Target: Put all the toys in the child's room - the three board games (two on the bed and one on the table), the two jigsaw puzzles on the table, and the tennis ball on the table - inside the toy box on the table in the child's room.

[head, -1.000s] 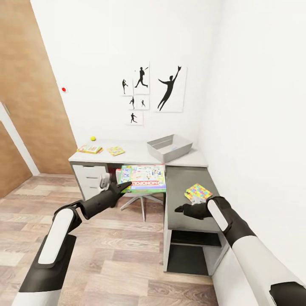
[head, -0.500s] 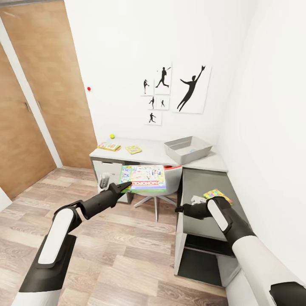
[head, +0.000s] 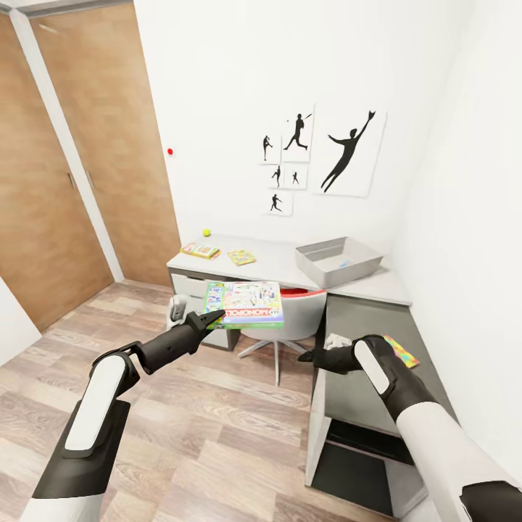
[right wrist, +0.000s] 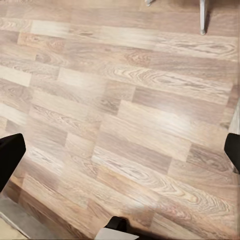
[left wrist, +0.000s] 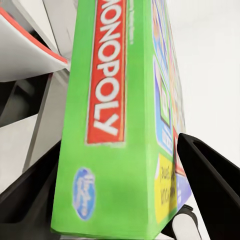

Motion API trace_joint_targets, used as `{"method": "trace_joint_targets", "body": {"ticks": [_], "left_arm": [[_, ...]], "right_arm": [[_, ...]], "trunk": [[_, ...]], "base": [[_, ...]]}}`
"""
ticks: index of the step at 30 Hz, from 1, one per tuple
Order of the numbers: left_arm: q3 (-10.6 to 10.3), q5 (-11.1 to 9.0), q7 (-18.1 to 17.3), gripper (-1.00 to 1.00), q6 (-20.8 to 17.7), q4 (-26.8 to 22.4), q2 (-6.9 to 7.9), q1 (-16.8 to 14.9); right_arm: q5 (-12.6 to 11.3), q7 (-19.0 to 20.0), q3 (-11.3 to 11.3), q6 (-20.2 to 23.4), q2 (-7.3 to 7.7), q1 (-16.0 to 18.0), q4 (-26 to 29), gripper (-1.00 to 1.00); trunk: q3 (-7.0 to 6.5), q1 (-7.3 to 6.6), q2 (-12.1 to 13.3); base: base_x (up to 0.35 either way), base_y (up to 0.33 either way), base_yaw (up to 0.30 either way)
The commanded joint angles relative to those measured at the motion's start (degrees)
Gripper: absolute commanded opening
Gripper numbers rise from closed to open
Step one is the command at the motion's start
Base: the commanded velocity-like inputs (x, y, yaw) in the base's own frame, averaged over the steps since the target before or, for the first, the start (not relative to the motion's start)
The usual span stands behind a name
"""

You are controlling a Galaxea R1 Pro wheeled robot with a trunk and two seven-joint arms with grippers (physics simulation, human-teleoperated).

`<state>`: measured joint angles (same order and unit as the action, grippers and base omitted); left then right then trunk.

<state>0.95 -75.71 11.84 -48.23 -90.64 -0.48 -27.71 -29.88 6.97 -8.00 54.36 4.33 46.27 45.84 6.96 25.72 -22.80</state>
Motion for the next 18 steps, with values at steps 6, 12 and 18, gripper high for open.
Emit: {"method": "trace_joint_targets", "body": {"ticks": [6,12,18], "left_arm": [[0.09,-0.67,0.62,-1.00,-0.28,-0.06,-0.03,-0.06],[0.04,-0.67,0.58,-1.00,-0.28,-0.06,-0.04,-0.06],[0.02,-0.66,0.57,-1.00,-0.26,-0.06,-0.05,-0.06]], "right_arm": [[0.58,0.59,-0.15,0.14,0.06,0.05,0.03,1.00],[0.58,0.59,-0.16,0.20,0.06,0.05,0.25,1.00],[0.58,0.59,-0.17,0.21,0.08,-0.01,0.86,1.00]], "trunk": [[0.12,0.06,-0.12],[0.12,0.06,-0.12],[0.12,0.06,-0.12]], "base": [[0.262,-0.160,0.016],[0.122,-0.075,0.005],[0.044,-0.027,0.048]]}}
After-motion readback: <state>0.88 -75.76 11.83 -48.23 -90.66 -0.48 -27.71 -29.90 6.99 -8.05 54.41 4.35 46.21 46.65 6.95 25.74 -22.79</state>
